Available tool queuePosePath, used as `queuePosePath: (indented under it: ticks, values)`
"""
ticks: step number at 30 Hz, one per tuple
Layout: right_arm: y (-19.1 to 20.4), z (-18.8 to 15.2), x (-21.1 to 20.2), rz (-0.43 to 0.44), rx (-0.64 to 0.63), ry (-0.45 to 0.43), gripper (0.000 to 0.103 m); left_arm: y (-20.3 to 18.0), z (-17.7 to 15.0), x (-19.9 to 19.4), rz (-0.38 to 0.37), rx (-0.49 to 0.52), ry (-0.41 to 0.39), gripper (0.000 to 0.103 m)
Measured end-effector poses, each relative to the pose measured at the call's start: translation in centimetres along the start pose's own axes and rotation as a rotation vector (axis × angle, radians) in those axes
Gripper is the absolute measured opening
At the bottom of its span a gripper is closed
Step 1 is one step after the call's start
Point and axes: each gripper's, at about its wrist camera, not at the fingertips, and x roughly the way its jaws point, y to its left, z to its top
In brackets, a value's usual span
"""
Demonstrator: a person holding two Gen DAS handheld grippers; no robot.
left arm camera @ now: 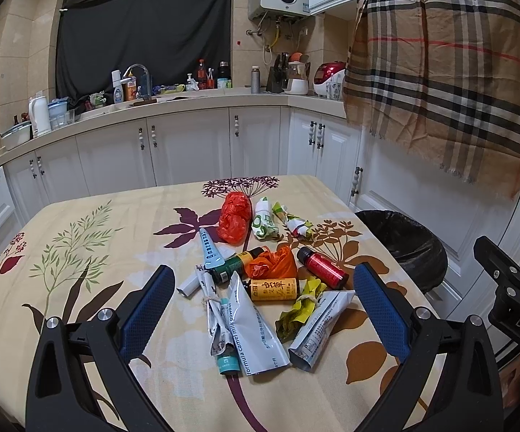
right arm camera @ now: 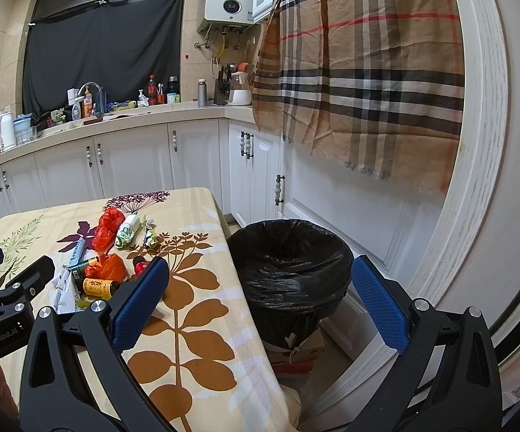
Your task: Collect trash
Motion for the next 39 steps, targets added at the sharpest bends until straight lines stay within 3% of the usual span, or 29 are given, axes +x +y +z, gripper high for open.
queuePosePath:
  ticks: [15,21,39]
  values:
    - [0.9,-0.9,1.4,0.016,-0.01,0.033,0.099,1.3,-0.3,1.4,0.033,0.001,0.044,0.097]
    - [3.1,-0.9,2.0,0.053,-0.033,0.058,0.099,3.9,-1.1,1.9,0.07,-0.028,0.093,0.096]
    - [12.1,-3.6,4.7,0.19,-0.179,0.199,0.099,11.3,-2.5,2.5,0.181,-0.112,0.128,0.096]
